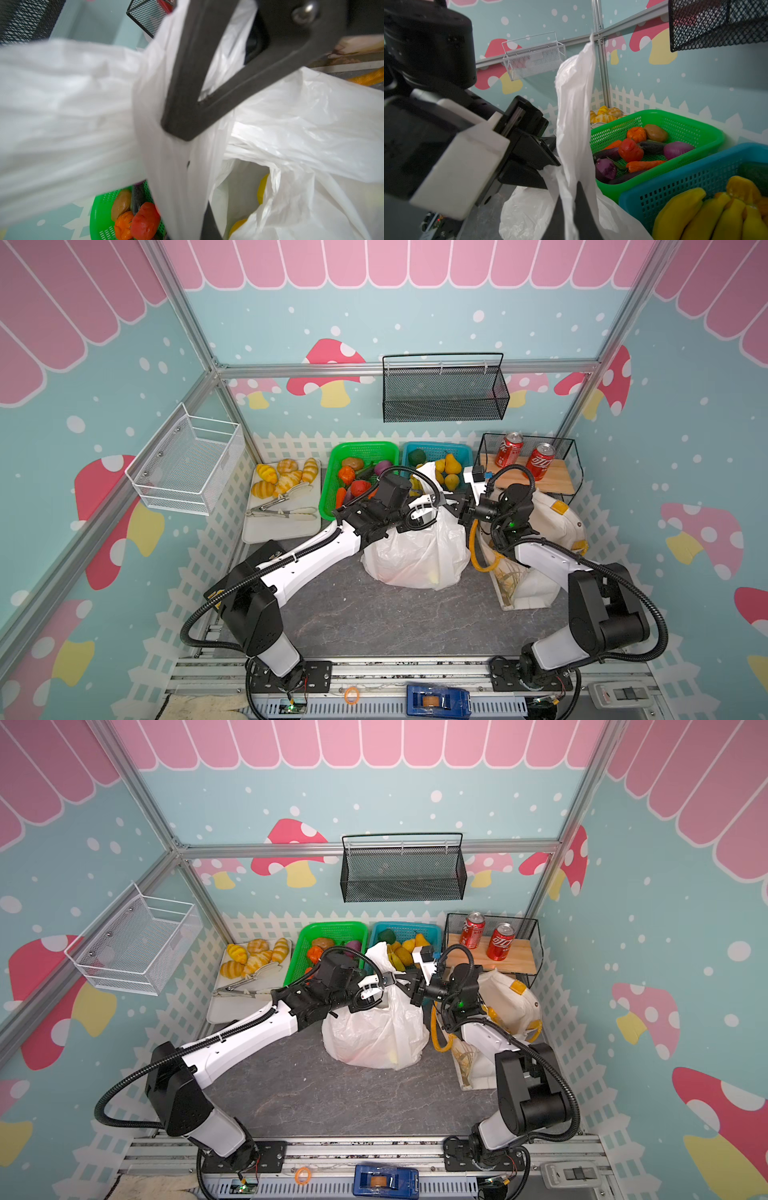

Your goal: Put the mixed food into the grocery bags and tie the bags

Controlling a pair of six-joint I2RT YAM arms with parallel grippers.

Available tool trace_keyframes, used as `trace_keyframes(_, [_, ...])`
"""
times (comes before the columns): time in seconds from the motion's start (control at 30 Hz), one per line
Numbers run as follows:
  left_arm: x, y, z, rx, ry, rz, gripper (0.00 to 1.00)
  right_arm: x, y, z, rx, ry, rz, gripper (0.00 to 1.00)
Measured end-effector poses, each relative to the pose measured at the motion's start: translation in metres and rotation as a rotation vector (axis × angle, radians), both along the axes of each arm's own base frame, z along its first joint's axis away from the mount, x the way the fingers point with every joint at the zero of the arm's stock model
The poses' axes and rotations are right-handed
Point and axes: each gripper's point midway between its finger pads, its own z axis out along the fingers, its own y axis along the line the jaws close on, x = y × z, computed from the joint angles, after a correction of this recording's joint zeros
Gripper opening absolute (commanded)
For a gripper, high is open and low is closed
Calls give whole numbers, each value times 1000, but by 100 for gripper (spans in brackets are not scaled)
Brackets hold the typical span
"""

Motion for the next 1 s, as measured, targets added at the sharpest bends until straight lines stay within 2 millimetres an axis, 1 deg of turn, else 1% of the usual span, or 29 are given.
trace_keyframes(0.1, [0, 0, 1, -24, 17, 11, 33, 3, -2, -5, -5, 4, -24, 0])
trace_keyframes(0.17, [-2, 0, 3, -69, 47, 16, 44, 5, -3, -8, -11, 6, -37, 0])
trace_keyframes(0.23, [-6, 4, 8, -138, 86, 19, 60, 5, -4, -13, -18, 9, -43, 0])
trace_keyframes(0.3, [-10, 10, 18, -230, 135, 24, 71, 4, -4, -16, -25, 6, -46, 0])
trace_keyframes(0.37, [-11, 14, 33, -337, 181, 32, 74, 3, -4, -18, -33, -2, -47, 0])
trace_keyframes(0.47, [-5, 18, 59, -524, 259, 42, 76, -1, -5, -20, -45, -26, -46, 0])
trace_keyframes(0.53, [2, 19, 72, -626, 333, 51, 76, -5, -6, -19, -50, -46, -43, 0])
trace_keyframes(0.63, [16, 16, 88, -735, 415, 48, 76, -8, -6, -15, -54, -74, -38, 0])
trace_keyframes(0.67, [20, 13, 93, -760, 437, 42, 75, -9, -6, -14, -55, -79, -35, 0])
trace_keyframes(0.73, [24, 6, 98, -798, 485, 21, 70, -9, -5, -14, -56, -84, -32, 0])
trace_keyframes(0.77, [23, 1, 99, -810, 512, 7, 66, -10, -5, -14, -57, -84, -32, 0])
trace_keyframes(0.83, [22, -6, 99, -826, 553, -14, 54, -10, -5, -15, -58, -83, -32, 0])
trace_keyframes(0.9, [20, -12, 98, -834, 588, -31, 39, -9, -5, -15, -58, -79, -34, 0])
trace_keyframes(0.97, [18, -16, 96, -838, 614, -48, 16, -8, -6, -17, -60, -68, -42, 0])
trace_keyframes(1.0, [16, -17, 96, -836, 618, -59, 7, -6, -7, -18, -61, -55, -52, 0])
